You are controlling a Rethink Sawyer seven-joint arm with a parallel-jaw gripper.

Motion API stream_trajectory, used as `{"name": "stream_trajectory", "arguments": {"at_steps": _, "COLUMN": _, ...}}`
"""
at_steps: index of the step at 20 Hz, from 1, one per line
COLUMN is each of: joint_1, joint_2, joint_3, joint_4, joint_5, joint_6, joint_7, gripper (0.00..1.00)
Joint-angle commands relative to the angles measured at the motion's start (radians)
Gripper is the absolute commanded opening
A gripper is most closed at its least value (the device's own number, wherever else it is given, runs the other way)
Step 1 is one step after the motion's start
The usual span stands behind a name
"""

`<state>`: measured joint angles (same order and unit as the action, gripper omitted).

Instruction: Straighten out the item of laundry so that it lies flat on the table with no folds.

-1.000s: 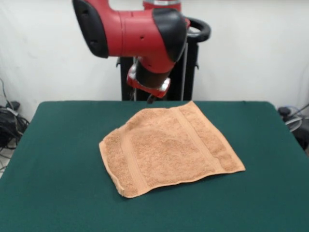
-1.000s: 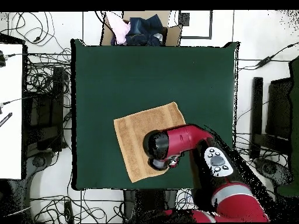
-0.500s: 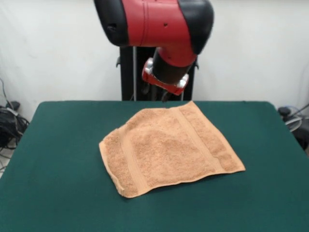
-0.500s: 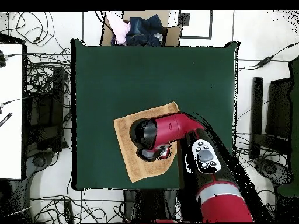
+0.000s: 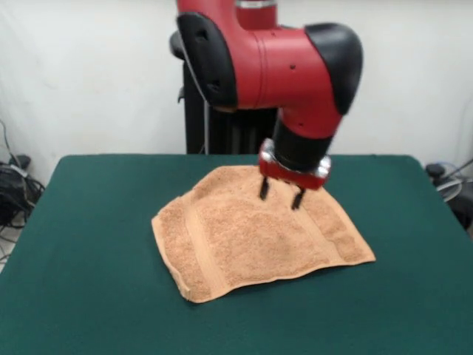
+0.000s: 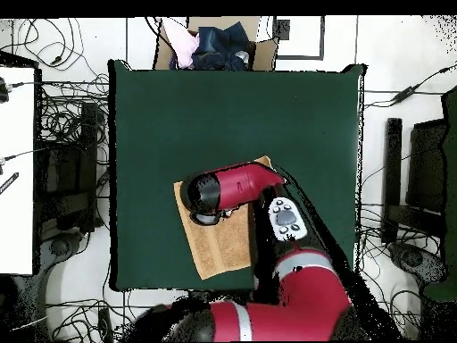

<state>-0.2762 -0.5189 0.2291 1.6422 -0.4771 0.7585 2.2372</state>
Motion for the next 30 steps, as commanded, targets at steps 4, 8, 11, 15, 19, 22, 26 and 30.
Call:
{"name": "stream_trajectory", "arguments": {"at_steps": 4, "joint_1": 0.161, "joint_2": 0.156, "joint_3": -0.076, "joint_4": -0.153, "joint_5": 0.171, "joint_6": -0.117, "joint_7": 0.380, "gripper": 1.00}}
{"name": "stream_trajectory", "arguments": {"at_steps": 8, "joint_1": 0.221, "joint_2": 0.158, "joint_3": -0.118, "joint_4": -0.202, "joint_5": 0.280, "joint_6": -0.066, "joint_7": 0.396, "gripper": 1.00}}
{"name": "stream_trajectory", "arguments": {"at_steps": 11, "joint_1": 0.263, "joint_2": 0.155, "joint_3": -0.148, "joint_4": -0.250, "joint_5": 0.331, "joint_6": 0.006, "joint_7": 0.405, "gripper": 1.00}}
{"name": "stream_trajectory", "arguments": {"at_steps": 15, "joint_1": 0.310, "joint_2": 0.183, "joint_3": -0.195, "joint_4": -0.315, "joint_5": 0.372, "joint_6": 0.047, "joint_7": 0.412, "gripper": 1.00}}
{"name": "stream_trajectory", "arguments": {"at_steps": 19, "joint_1": 0.353, "joint_2": 0.219, "joint_3": -0.248, "joint_4": -0.355, "joint_5": 0.397, "joint_6": 0.035, "joint_7": 0.429, "gripper": 1.00}}
{"name": "stream_trajectory", "arguments": {"at_steps": 22, "joint_1": 0.381, "joint_2": 0.240, "joint_3": -0.284, "joint_4": -0.381, "joint_5": 0.409, "joint_6": 0.034, "joint_7": 0.444, "gripper": 1.00}}
{"name": "stream_trajectory", "arguments": {"at_steps": 26, "joint_1": 0.390, "joint_2": 0.267, "joint_3": -0.317, "joint_4": -0.401, "joint_5": 0.419, "joint_6": 0.007, "joint_7": 0.434, "gripper": 1.00}}
{"name": "stream_trajectory", "arguments": {"at_steps": 30, "joint_1": 0.397, "joint_2": 0.291, "joint_3": -0.340, "joint_4": -0.431, "joint_5": 0.437, "joint_6": 0.020, "joint_7": 0.419, "gripper": 1.00}}
